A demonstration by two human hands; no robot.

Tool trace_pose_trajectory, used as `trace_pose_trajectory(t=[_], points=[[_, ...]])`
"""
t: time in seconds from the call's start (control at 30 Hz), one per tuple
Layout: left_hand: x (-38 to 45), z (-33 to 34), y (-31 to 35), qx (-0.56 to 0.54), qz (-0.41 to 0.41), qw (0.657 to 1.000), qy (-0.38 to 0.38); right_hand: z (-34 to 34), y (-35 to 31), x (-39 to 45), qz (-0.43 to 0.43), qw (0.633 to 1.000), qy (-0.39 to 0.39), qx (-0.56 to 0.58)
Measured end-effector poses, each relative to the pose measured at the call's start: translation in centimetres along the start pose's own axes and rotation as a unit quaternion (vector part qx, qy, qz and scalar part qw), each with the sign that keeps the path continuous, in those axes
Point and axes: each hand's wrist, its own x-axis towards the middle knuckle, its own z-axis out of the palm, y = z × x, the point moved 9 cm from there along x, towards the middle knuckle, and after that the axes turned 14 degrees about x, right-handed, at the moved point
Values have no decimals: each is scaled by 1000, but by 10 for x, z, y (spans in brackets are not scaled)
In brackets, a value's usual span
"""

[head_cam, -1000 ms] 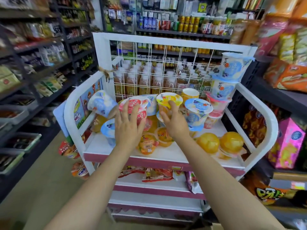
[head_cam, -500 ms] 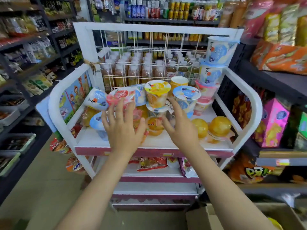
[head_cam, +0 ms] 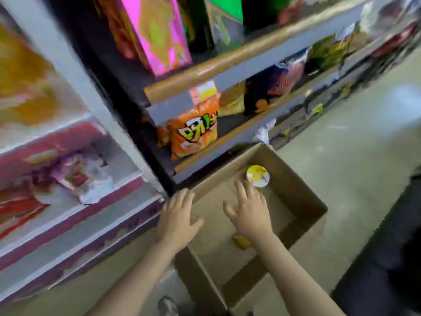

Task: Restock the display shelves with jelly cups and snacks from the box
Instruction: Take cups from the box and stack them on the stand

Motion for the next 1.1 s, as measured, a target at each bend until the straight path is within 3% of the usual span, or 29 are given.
trace_pose_trajectory(t=[0.17,0.4,0.53,0.87,1.0,1.07,1.1], points=[[99,83,66,55,-2,991,125,90,155,43,119,990,-54,44],[163,139,116,125,-85,980,131,138,275,115,197,973,-32,119],[163,146,119,164,-91,973,138,159,290,146,205,955,-54,207],[163,143,116,143,-89,972,163,152,284,169,202,921,24,331],[150,135,117,67,-48,981,175,143,279,154,225,913,-14,339],[141,145,124,-31,-16,991,130,138,272,136,231,889,-45,392],[138,155,126,-123,-22,989,73,134,265,125,230,865,-56,441]])
